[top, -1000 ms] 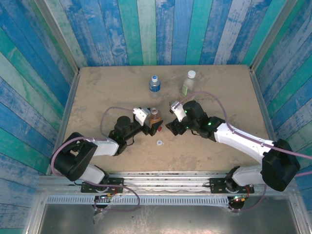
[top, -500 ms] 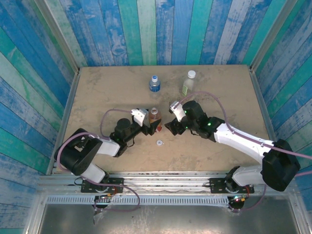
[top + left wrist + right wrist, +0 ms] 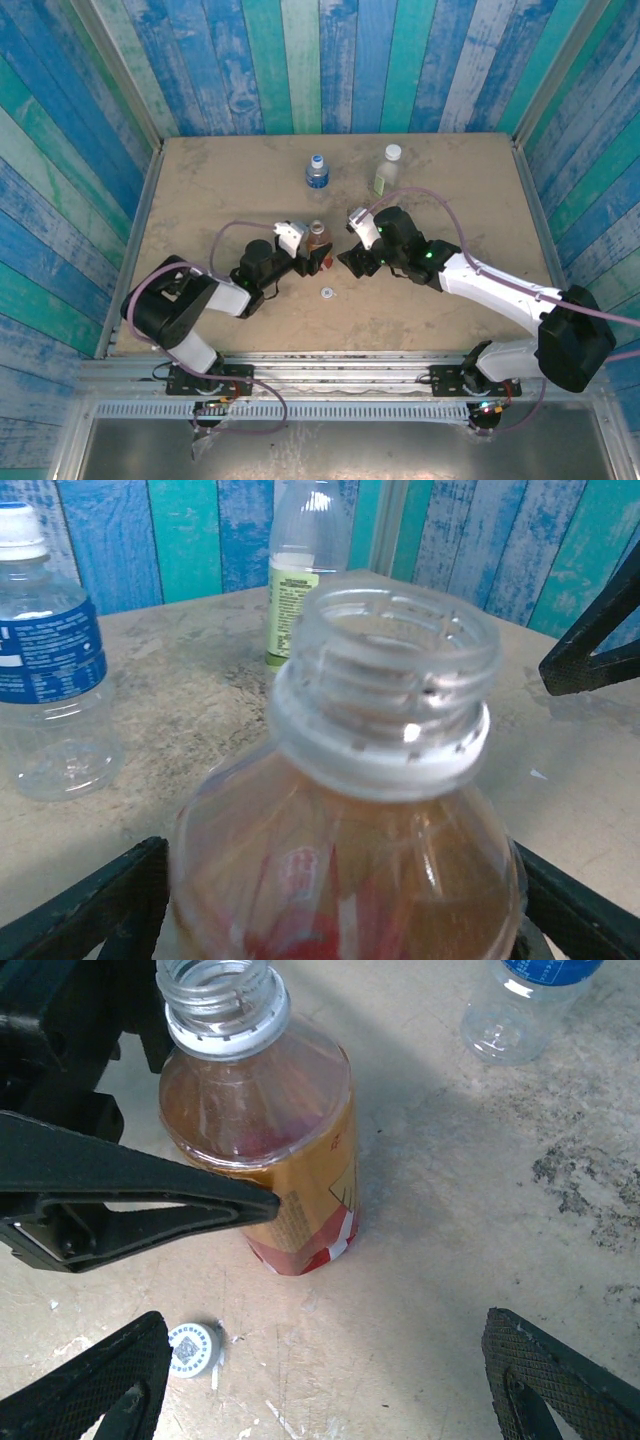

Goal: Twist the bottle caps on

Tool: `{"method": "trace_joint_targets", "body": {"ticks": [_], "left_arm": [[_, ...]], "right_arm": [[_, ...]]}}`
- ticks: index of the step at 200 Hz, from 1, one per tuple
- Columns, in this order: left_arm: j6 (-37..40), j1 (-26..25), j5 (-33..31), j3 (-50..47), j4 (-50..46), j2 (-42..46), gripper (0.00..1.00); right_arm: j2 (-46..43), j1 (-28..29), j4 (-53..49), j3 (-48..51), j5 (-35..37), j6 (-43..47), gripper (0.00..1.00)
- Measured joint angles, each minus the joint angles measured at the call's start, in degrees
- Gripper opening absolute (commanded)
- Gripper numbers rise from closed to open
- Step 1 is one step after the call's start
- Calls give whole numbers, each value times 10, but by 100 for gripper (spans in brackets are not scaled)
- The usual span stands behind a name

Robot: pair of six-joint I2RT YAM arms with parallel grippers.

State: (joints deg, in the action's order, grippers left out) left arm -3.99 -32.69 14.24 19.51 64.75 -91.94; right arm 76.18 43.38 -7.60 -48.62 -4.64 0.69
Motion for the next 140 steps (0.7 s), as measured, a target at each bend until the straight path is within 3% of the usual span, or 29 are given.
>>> {"method": "trace_joint_targets", "body": {"ticks": [17, 52, 88, 140], "left_arm": [[-3, 0, 8, 4, 5, -9, 77], [-3, 0, 18, 4, 9, -12, 76], [2, 0, 28, 9, 19, -23, 63], [6, 0, 32, 9, 20, -24, 61]], "right_arm": [[0, 0, 0, 0, 1, 0, 84], [0, 0, 0, 0, 4, 0, 84], [0, 1, 0, 0, 7, 0, 84], [0, 13, 5, 7, 9, -7, 84]]}}
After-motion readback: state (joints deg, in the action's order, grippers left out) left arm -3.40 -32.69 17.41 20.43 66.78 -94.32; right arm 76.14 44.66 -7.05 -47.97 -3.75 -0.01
